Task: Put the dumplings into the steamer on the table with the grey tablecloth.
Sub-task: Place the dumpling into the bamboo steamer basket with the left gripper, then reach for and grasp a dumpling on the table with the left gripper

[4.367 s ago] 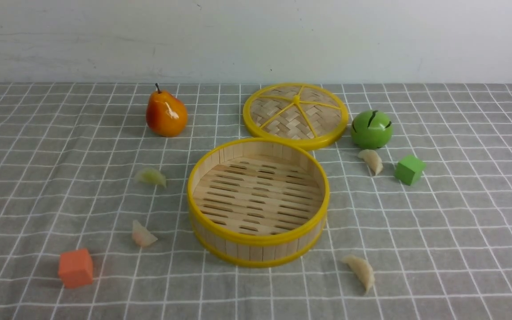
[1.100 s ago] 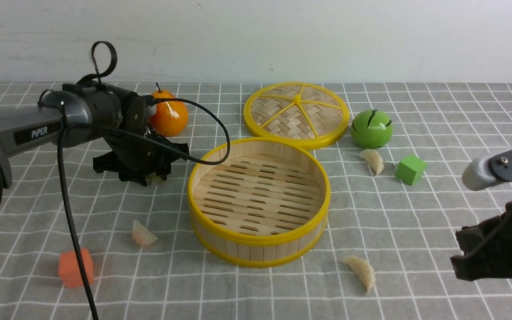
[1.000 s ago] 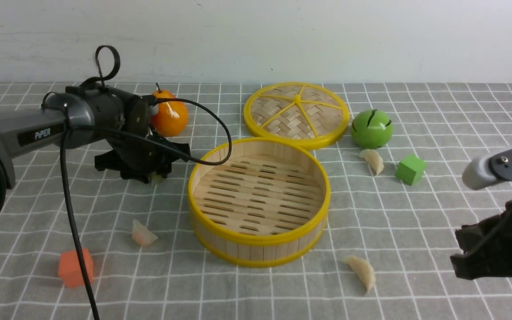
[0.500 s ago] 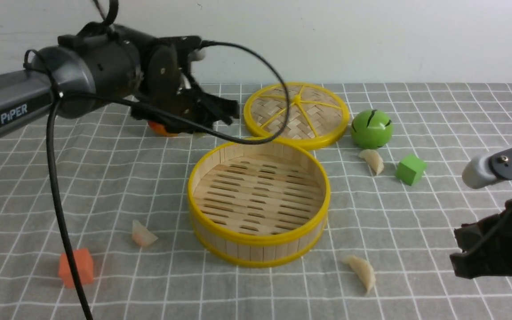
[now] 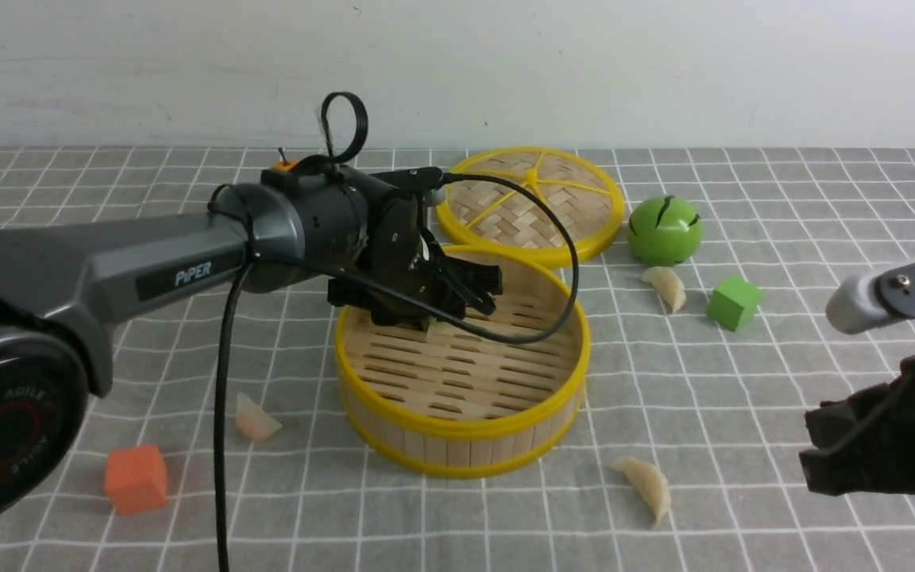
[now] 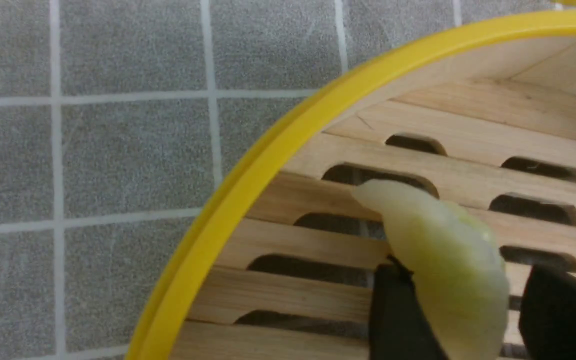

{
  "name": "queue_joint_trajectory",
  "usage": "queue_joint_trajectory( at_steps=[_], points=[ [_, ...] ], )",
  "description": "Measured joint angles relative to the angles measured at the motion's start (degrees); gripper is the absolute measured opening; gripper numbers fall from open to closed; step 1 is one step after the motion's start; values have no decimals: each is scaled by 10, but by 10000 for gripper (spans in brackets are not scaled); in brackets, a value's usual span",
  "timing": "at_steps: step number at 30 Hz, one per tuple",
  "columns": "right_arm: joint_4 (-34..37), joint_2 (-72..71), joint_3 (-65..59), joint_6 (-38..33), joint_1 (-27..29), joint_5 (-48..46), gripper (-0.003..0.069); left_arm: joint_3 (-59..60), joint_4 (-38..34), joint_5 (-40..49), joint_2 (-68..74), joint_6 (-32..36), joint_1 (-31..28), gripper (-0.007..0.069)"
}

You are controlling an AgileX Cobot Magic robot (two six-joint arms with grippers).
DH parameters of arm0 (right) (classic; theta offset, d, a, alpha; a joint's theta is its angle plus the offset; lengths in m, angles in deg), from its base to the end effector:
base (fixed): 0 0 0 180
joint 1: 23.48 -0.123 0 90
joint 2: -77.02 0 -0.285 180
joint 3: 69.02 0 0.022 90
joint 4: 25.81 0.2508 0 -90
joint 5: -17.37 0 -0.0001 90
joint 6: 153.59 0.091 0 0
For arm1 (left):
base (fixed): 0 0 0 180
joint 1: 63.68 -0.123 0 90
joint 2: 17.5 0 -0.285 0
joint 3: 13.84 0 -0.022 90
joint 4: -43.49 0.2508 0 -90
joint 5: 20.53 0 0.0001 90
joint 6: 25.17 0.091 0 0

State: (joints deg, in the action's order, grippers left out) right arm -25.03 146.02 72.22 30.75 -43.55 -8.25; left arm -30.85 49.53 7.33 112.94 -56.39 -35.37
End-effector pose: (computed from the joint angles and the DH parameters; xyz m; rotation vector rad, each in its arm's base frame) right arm 0.1966 0.0724 0.2709 -0.3088 2.3184 0.2258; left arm 0.4253 -0.2240 0.1895 0.0314 2.4945 -0.3459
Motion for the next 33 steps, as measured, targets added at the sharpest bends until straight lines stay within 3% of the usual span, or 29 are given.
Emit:
queue_joint_trajectory(
  at_steps=[5,10,14,17,20,21,27,33],
  points=[
    [3,0,0,0,0,0,92,-14,14,88,-42,1,-1,463],
    [3,0,0,0,0,1,93,-16,54,182,-171,24,-2,460],
    [10,0,0,0,0,3,93,67,69,216,-245,17,-14,434],
    [26,0,0,0,0,3,94,207,72,157,-259,-40,-24,408],
    [38,0,0,0,0,3,95,272,76,97,-255,-91,-27,397],
    [46,0,0,0,0,3,95,309,93,54,-250,-137,-28,393],
    [52,0,0,0,0,3,95,334,196,32,-226,-275,-38,392],
    [52,0,0,0,0,3,95,335,248,-9,-194,-335,-59,391]
  ],
)
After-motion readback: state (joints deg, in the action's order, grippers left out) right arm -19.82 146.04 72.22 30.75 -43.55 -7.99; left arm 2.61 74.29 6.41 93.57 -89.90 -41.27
